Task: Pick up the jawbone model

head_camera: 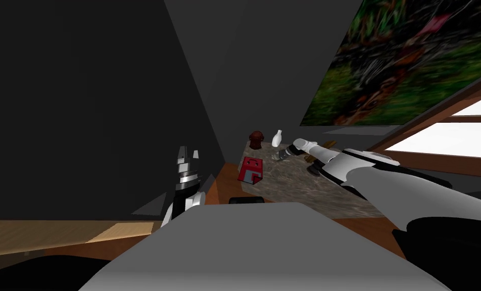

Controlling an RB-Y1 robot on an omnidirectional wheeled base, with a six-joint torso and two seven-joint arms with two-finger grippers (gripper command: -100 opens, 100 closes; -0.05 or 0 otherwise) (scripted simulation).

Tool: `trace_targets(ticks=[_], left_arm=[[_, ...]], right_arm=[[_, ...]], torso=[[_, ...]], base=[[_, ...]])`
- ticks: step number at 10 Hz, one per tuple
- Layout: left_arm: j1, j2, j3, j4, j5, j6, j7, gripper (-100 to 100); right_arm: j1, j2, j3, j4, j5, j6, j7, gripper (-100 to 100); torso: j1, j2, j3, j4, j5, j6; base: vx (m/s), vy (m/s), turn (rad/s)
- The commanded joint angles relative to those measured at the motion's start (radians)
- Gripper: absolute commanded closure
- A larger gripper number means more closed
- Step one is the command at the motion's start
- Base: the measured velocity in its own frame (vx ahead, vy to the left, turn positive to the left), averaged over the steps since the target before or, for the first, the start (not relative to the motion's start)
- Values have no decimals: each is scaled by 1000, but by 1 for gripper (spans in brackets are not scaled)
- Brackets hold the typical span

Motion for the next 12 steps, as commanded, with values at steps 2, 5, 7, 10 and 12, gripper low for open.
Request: trace_targets(ticks=[2, 5, 7, 10, 12], left_arm=[[0, 0, 0, 0, 0, 0, 0, 0], [0, 0, 0, 0, 0, 0, 0, 0], [0, 0, 0, 0, 0, 0, 0, 0], [0, 0, 0, 0, 0, 0, 0, 0], [0, 0, 0, 0, 0, 0, 0, 0]], right_arm=[[-23, 12, 12, 71, 7, -18, 23, -100], [29, 44, -39, 10, -44, 33, -30, -100], [120, 44, -89, -105, -92, 107, -154, -100], [120, 44, -108, -105, -180, 193, -221, -100], [120, 44, -108, -105, -241, 245, -221, -100]], torso=[[1, 0, 0, 0, 0, -1], [-1, 1, 0, 0, 0, 0], [3, -4, -3, -1, 0, 0], [-2, 0, 0, 0, 0, -1], [-1, 0, 0, 0, 0, 0]], base=[[15, 31, -1], [53, -6, -113], [81, 114, -330], [9, 11, -32], [12, 16, -46]])
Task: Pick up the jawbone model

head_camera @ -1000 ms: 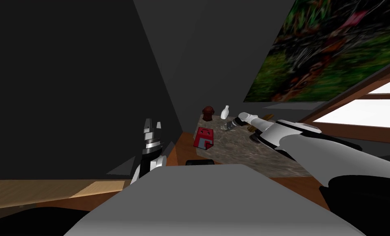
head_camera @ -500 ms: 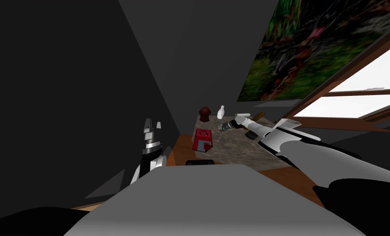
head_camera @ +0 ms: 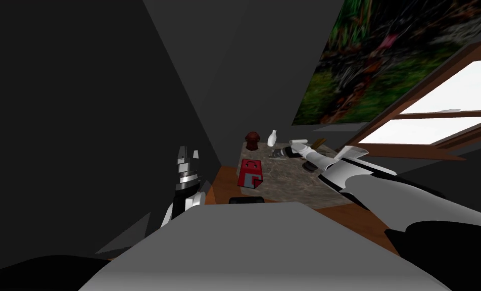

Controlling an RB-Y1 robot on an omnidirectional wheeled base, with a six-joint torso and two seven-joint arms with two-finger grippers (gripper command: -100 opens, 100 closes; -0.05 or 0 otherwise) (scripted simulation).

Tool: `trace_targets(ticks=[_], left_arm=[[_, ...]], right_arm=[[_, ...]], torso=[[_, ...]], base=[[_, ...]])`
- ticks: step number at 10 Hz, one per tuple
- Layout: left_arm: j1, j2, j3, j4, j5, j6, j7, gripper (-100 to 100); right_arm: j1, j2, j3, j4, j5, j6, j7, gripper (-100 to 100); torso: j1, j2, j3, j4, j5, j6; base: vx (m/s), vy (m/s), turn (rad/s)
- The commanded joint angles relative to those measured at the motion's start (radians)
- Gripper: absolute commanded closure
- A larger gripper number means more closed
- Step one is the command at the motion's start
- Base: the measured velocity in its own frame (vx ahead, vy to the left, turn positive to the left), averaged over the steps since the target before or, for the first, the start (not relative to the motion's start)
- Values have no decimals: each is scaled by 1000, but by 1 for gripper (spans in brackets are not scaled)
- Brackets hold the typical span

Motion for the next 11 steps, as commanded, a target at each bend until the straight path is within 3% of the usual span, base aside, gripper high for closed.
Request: trace_targets(ticks=[1, 2, 3, 4, 5, 9, 10, 11], left_arm=[[0, 0, 0, 0, 0, 0, 0, 0], [0, 0, 0, 0, 0, 0, 0, 0], [0, 0, 0, 0, 0, 0, 0, 0], [0, 0, 0, 0, 0, 0, 0, 0], [0, 0, 0, 0, 0, 0, 0, 0], [0, 0, 0, 0, 0, 0, 0, 0], [0, 0, 0, 0, 0, 0, 0, 0], [0, 0, 0, 0, 0, 0, 0, 0]], right_arm=[[-2, 1, -2, 6, -30, 50, 4, -100], [-2, 1, -2, 6, -30, 56, 4, -100], [13, 30, -6, 33, -36, 70, 36, -100], [7, 15, -5, 22, -34, 58, 23, -100], [9, 17, -5, 22, -34, 62, 25, 100], [8, 17, -5, 21, -34, 62, 26, 100], [8, 17, -5, 21, -34, 62, 27, 0], [8, 17, -5, 21, -34, 62, 27, 100]], torso=[[0, 0, 0, 0, 0, 0], [-1, 0, 0, 0, 0, 0], [-1, 0, 0, 0, 0, 0], [0, 0, 0, 0, 0, 0], [0, 0, 0, 0, 0, 0], [-1, 1, 0, 0, 0, 1], [-1, 1, 0, 0, 0, 1], [-1, 1, 0, 0, 0, 1]], base=[[-9, -12, 35], [-6, -8, 23], [5, 7, -21], [3, 5, -9], [0, 0, 0], [-1, 1, 3], [0, 0, 0], [0, 0, 0]])
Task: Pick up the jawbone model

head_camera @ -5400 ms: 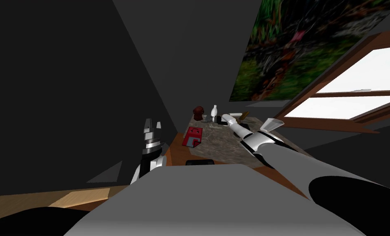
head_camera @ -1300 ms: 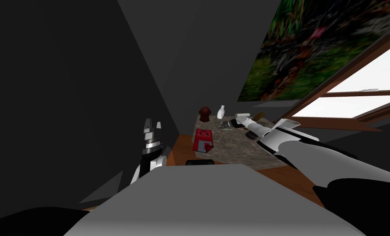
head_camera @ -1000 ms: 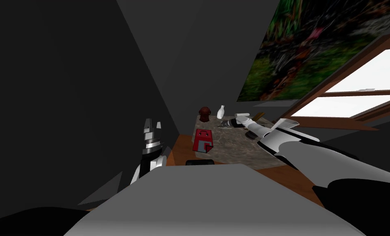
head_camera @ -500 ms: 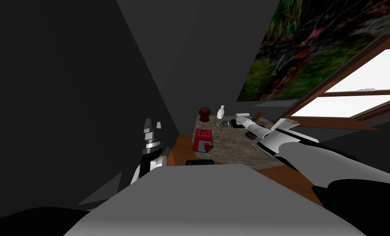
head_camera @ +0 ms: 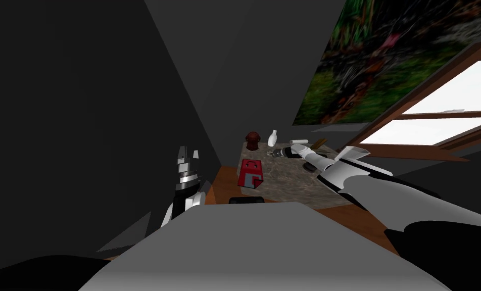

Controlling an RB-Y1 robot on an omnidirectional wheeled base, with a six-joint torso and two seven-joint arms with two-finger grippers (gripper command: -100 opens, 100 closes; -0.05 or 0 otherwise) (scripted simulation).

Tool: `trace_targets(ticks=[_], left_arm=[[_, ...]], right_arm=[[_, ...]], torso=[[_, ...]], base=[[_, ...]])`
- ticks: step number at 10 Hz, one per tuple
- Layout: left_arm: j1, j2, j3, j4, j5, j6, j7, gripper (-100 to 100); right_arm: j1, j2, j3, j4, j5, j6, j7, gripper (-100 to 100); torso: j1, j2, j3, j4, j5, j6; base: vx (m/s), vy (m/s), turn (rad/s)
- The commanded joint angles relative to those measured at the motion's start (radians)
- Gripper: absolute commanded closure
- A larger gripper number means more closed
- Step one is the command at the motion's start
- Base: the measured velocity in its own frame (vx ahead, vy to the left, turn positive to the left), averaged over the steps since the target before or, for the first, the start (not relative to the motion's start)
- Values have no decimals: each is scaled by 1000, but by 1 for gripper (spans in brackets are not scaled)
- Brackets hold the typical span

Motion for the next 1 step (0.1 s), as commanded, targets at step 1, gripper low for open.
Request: trace_targets(ticks=[1], left_arm=[[0, 0, 0, 0, 0, 0, 0, 0]], right_arm=[[0, 0, 0, 0, 0, 0, 0, 0]], torso=[[0, 0, 0, 0, 0, 0]], base=[[0, 0, 0]])
